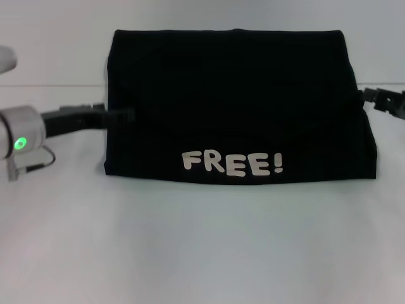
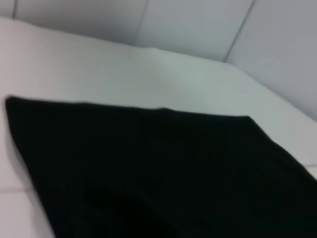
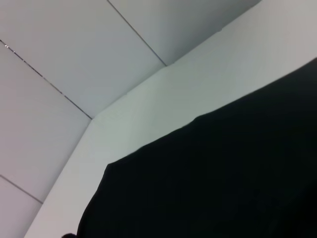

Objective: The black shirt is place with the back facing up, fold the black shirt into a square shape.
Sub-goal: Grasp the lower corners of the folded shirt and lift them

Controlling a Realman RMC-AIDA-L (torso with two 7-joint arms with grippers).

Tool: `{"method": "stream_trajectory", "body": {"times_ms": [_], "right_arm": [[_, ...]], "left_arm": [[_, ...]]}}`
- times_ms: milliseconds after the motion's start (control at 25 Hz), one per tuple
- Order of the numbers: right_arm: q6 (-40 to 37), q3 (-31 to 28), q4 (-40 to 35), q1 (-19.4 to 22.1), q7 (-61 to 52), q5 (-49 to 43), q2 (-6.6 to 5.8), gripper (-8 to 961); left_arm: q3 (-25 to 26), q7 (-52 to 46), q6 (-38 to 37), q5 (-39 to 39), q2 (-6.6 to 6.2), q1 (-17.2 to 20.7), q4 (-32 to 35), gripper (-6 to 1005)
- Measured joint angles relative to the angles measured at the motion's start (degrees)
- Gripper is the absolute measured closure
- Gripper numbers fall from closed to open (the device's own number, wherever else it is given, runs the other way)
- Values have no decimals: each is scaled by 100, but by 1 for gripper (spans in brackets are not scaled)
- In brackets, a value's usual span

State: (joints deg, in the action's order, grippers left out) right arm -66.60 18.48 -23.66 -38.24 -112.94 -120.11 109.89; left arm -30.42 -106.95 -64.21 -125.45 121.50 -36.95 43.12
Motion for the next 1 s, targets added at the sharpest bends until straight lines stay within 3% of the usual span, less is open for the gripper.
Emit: {"method": "stream_trajectory", "body": {"times_ms": [240,480,1000], "right_arm": [[-90,-2,-1,172,54,-15,-7,387],[-291,95,-1,202,83,-26,-12,388],[-235,104,-68,186,49,-28,-21,392]], "left_arm": [[-4,-594,-439,-383,-12,220,156,134],[20,-1459,-43,-1065,1,256,133,134],[-257,-1232,-84,-1066,19,162,-83,136]]}}
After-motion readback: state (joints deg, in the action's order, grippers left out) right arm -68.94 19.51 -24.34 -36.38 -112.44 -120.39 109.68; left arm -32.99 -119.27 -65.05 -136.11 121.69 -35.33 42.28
